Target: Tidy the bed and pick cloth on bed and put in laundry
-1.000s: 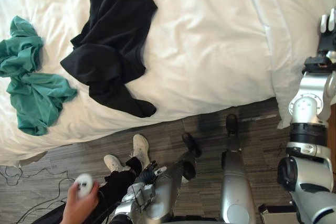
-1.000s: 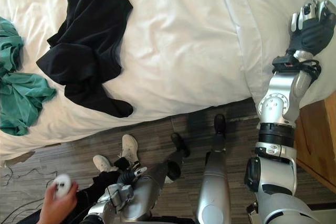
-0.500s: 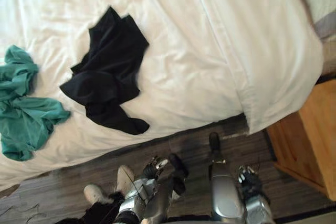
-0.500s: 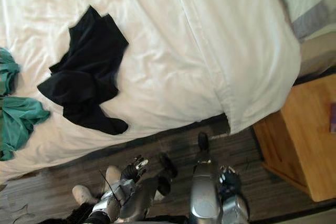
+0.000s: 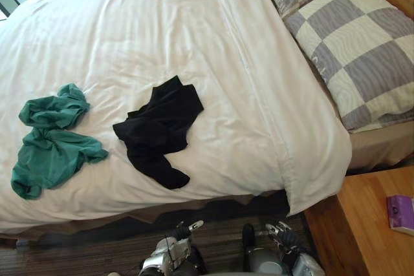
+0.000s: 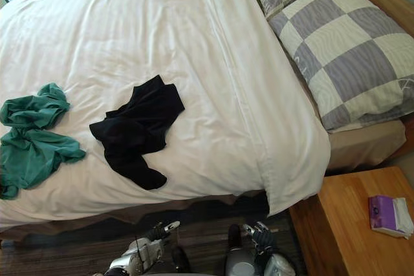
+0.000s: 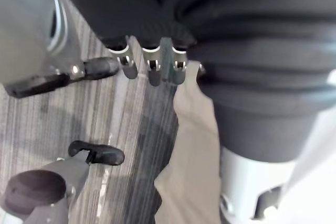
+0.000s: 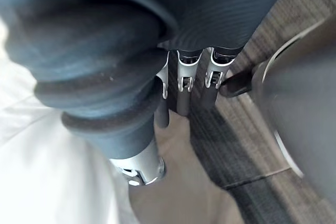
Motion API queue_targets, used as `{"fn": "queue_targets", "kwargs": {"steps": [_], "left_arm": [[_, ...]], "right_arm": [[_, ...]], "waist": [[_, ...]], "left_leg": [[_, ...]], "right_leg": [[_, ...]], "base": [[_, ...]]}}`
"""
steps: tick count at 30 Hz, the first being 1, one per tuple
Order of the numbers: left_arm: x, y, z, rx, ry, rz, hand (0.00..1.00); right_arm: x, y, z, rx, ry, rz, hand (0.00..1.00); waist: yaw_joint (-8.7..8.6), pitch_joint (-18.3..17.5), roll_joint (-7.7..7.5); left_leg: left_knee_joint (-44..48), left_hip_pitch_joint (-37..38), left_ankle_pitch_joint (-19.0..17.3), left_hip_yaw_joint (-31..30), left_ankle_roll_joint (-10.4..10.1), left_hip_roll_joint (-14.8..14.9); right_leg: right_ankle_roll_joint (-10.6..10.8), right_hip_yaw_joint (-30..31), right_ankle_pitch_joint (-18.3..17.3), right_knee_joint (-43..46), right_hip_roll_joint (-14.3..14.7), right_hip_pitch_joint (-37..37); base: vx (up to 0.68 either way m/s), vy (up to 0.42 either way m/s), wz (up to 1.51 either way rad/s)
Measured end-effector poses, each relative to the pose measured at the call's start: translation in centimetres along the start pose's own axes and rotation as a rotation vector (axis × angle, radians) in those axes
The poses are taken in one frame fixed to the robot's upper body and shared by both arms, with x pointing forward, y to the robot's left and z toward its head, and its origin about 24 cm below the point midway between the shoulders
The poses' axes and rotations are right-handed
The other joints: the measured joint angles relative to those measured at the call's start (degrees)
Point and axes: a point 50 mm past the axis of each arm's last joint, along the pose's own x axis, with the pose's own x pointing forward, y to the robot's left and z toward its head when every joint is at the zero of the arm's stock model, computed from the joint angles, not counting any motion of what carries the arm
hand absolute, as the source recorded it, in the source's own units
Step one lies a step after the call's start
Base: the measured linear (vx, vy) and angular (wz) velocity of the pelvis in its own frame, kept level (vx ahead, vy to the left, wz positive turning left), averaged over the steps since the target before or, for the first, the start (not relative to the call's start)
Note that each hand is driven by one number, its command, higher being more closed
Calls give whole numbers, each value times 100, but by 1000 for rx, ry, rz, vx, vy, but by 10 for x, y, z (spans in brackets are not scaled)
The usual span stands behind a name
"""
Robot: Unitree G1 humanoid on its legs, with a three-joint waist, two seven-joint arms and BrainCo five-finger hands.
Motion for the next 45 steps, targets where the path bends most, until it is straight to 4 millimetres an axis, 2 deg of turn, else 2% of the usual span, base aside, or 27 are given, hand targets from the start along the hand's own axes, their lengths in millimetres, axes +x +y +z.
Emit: {"fn": "queue_targets", "kwargs": {"steps": [1, 4, 6, 7, 10, 11, 12, 13, 14, 15, 16, 18, 19, 20, 21, 22, 23, 24, 29, 32, 34, 36, 40, 42, 43, 44, 45], "left_arm": [[-1, 6, 2, -22, -25, 30, 0], [-4, 27, 0, -50, -53, 99, 0], [-6, 35, -5, -59, -55, 129, 0], [-10, 45, -13, -78, -37, 163, 0], [-14, 60, -24, -110, -9, 210, 0], [-14, 61, -25, -111, -9, 211, 0], [-14, 60, -24, -109, -13, 207, 0], [-13, 55, -26, -91, -12, 190, 0], [-12, 53, -24, -78, -19, 181, 0], [-13, 58, -18, -66, -36, 191, 0], [-13, 64, -12, -33, -48, 217, 0], [-13, 60, -13, 18, -35, 225, 0], [-11, 53, -17, 55, -8, 208, 0], [-11, 50, -18, 68, -1, 197, 0], [-8, 40, -12, 104, -3, 164, 0], [-5, 32, -4, 138, -19, 140, 0], [-4, 29, 0, 151, -25, 131, 0], [-2, 22, 5, 173, -35, 112, 0], [-1, 13, 0, 197, -19, 88, 0], [-2, 9, 14, 179, -110, 63, 0], [-3, 9, 21, 159, -177, 50, 0], [-4, 12, 13, 176, -158, 57, 0], [-4, 12, 16, 172, -165, 41, 0], [-4, 13, 18, 145, -174, 33, 0], [-4, 13, 17, 127, -165, 24, 0], [-3, 15, 17, 124, -157, 23, 0], [-2, 15, 21, 137, -154, 23, 0]], "right_arm": [[-2, -5, -4, -7, 14, -17, 0], [-4, -10, -4, 17, -3, -61, 0], [-7, -14, -7, 26, -1, -76, 0], [-9, -24, -6, 36, -1, -105, 0], [-12, -34, -6, 18, 11, -128, 0], [-12, -41, -5, 2, 20, -138, 0], [-13, -43, -5, -2, 25, -144, 0], [-15, -51, -5, -19, 34, -158, 0], [-15, -53, -6, -31, 46, -167, 0], [-13, -44, -12, -15, 66, -154, 0], [-12, -35, -18, -19, 87, -126, 0], [-9, -26, -18, -59, 85, -71, 0], [-8, -24, -11, -77, 45, -53, 0], [-7, -22, -9, -84, 32, -44, 0], [-6, -18, -4, -104, 7, -25, 0], [-5, -13, -3, -120, -7, -7, 0], [-5, -11, -2, -123, -17, -1, 0], [-4, -8, 2, -126, -45, 5, 0], [0, 7, 7, -145, -58, 77, 0], [6, 11, 22, -186, -76, 119, 0], [5, 8, 20, -199, -62, 114, 0], [5, 3, 24, -197, -81, 98, 0], [2, -10, 25, -216, -77, 54, 0], [-1, -20, 23, -249, -60, 30, 0], [-3, -27, 25, -264, -59, 3, 0], [-3, -29, 28, -273, -61, -8, 0], [-1, -25, 24, -261, -53, -9, 0]], "waist": [[7, 86, 19], [4, 181, -30], [14, 158, 7], [11, 154, 26], [19, 145, 26], [24, 130, 30], [21, 121, 37], [-15, 71, 100], [-23, 49, 39], [-10, 64, -225], [25, 48, -167], [122, -13, -83], [94, -29, -49], [83, -36, -41], [48, -25, 0], [20, -46, -25], [-11, -62, -52], [-112, -21, 26], [-35, 24, 108], [-5, 334, 110], [-10, 572, 188], [-84, 570, 335], [-115, 577, 265], [-225, 578, 259], [-230, 559, 280], [-223, 532, 305], [-212, 537, 151]], "left_leg": [[480, -70, -165, -52, -202, 121], [1515, -261, -211, 31, -224, 299], [2021, -438, -465, -157, 114, 447], [2298, -542, -562, -651, 223, 639], [2288, -509, -559, -1461, 240, 1063], [2086, -488, -515, -1806, 233, 1244], [1883, -436, -459, -1904, 139, 1276], [1157, -236, -203, -1910, -350, 1245], [961, -86, -516, -1796, -1109, 1037], [1067, -104, -571, -1619, -876, 812], [1111, -201, -612, -1533, -819, 754], [823, -33, -533, -1241, -636, 697], [507, 30, -346, -1209, -506, 587], [410, 26, -271, -1219, -475, 549], [223, -46, -132, -1290, -429, 470], [169, -194, -34, -1484, -387, 416], [168, -276, -2, -1593, -380, 392], [131, -412, 111, -1880, -363, 343], [-77, -346, 349, -1976, -301, 324], [1249, -916, 374, -1720, -363, 169], [2696, -1446, 409, -1237, -562, 456], [2717, -1384, 255, -1039, -299, 769], [1978, -1397, 242, -1893, -100, 973], [1830, -1451, 279, -2568, -40, 1084], [1824, -1330, 281, -2666, 104, 1080], [1826, -1291, -269, -2522, -368, 943], [1877, -1369, -425, -2401, -861, 817]], "right_leg": [[3, -76, -36, -13, -34, 179], [27, -144, -195, 111, -228, 403], [83, -80, -250, 155, -297, 440], [154, 86, -294, 226, -375, 429], [321, 489, -386, 354, -484, 248], [487, 688, -387, 434, -587, 69], [583, 732, -353, 431, -657, 25], [856, 809, -202, 374, -826, -98], [1009, 893, -60, 260, -1070, -156], [929, 967, 63, 192, -1316, -162], [713, 769, 288, 378, -1312, -221], [399, -261, 62, 1176, -1166, -395], [420, -648, -150, 1403, -1042, -387], [443, -723, -259, 1449, -978, -387], [462, -799, -571, 1542, -728, -387], [358, -767, -1041, 1540, -351, -334], [229, -670, -1183, 1448, -219, -281], [224, -487, -1143, 1274, -95, -184], [97, -764, -1054, 969, -78, 120], [163, -766, -1213, 1214, -471, 150], [200, -810, -1206, 1275, -735, 445], [300, -713, -1171, 1381, -811, 517], [603, -381, -1041, 1405, -1300, 333], [985, -290, -997, 1388, -1617, 314], [1130, -143, -1001, 1393, -1787, 265], [1148, 35, -1024, 1289, -1914, 247], [1147, 296, -1038, 1134, -2017, 273]], "base": [[-22, 28, 24], [-88, 59, 21], [-27, 107, -8], [7, 165, -34], [-2, 318, -56], [2, 425, -50], [-44, 595, -47], [-55, 568, -33], [-38, 591, -37], [-43, 494, -32], [21, 392, -39], [59, 309, -46], [55, 253, -20], [38, 264, 14], [41, 199, 44], [29, 119, 57], [2, 44, 98], [-9, 1, 90], [-10, -23, 43], [-67, 76, 17], [-70, 176, 2], [-9, 193, -33], [10, 361, -27], [31, 636, 8], [37, 689, 0], [21, 621, 4], [6, 610, 17]]}}
